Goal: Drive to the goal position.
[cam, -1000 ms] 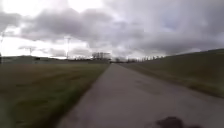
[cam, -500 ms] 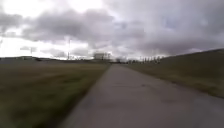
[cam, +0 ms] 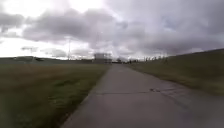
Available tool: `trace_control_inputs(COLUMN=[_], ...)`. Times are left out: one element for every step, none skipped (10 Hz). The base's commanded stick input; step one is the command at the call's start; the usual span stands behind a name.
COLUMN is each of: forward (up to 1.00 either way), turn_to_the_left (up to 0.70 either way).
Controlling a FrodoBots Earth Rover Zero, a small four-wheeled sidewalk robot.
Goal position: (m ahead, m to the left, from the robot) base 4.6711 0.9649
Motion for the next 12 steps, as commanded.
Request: trace_control_inputs(forward=[1.00, 1.00, 1.00, 1.00, 1.00, 1.00, 1.00, 1.00, 1.00, 1.00, 1.00, 1.00], turn_to_the_left=[-0.07, 0.01, 0.01, 0.01, 0.01, 0.01, 0.01, 0.01, 0.01, 0.01, 0.01, 0.01])
